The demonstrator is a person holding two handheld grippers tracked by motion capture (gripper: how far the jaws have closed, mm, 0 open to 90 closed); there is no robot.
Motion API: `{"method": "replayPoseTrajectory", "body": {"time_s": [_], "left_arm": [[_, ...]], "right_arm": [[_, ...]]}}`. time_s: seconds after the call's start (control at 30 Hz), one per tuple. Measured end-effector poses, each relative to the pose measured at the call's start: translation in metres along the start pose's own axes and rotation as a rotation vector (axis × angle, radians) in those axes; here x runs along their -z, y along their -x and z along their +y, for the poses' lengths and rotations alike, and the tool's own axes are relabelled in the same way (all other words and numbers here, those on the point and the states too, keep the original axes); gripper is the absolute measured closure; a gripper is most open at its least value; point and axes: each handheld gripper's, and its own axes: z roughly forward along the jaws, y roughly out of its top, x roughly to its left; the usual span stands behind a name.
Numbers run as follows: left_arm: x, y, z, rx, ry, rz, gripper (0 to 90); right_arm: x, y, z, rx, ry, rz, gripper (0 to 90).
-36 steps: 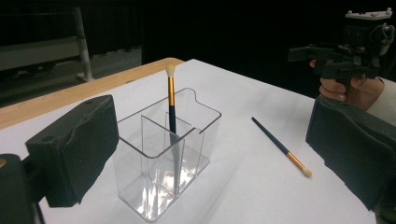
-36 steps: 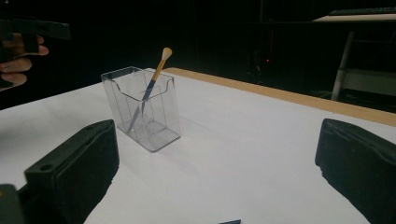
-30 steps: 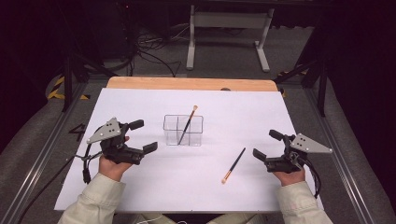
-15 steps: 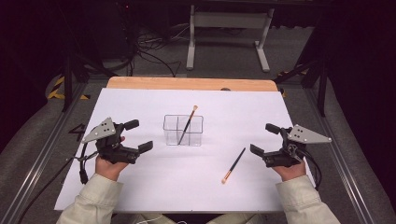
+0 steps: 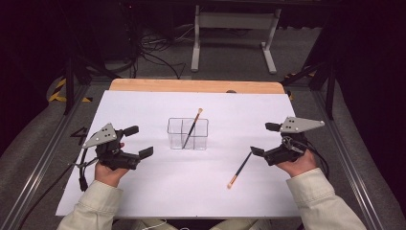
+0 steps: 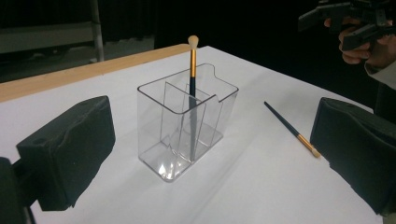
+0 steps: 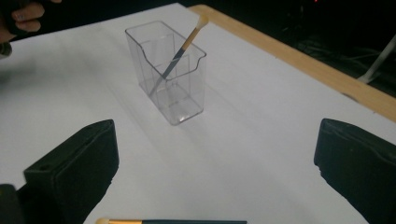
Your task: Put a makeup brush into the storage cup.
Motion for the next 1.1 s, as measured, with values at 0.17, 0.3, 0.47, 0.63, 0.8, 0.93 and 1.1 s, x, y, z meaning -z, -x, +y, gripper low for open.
{"method": "replayPoseTrajectory", "body": {"time_s": [0.17, 0.3, 0.47, 0.63, 0.8, 0.93, 1.1], "left_arm": [[0.004, 0.001, -0.001, -0.012, -0.019, 0.015, 0.7], [0.007, 0.001, -0.002, -0.011, -0.024, 0.023, 0.7], [0.011, 0.002, -0.005, -0.019, -0.023, 0.034, 0.9], [0.017, 0.002, -0.009, -0.013, -0.036, 0.049, 0.9], [0.022, 0.003, -0.01, -0.016, -0.038, 0.062, 1.0], [0.023, 0.003, -0.011, -0.017, -0.037, 0.064, 1.0], [0.023, 0.002, -0.011, -0.006, -0.035, 0.062, 1.0]], "right_arm": [[-0.006, 0.003, 0.007, 0.013, -0.076, 0.028, 0.3], [-0.01, 0.003, 0.015, 0.043, -0.128, 0.046, 0.3], [-0.013, 0.003, 0.025, 0.082, -0.183, 0.059, 0.4], [-0.017, 0.003, 0.031, 0.12, -0.226, 0.064, 1.3], [-0.023, 0.004, 0.035, 0.143, -0.255, 0.076, 2.1], [-0.027, 0.005, 0.037, 0.154, -0.285, 0.088, 2.0], [-0.034, 0.003, 0.039, 0.174, -0.321, 0.096, 2.3]]}}
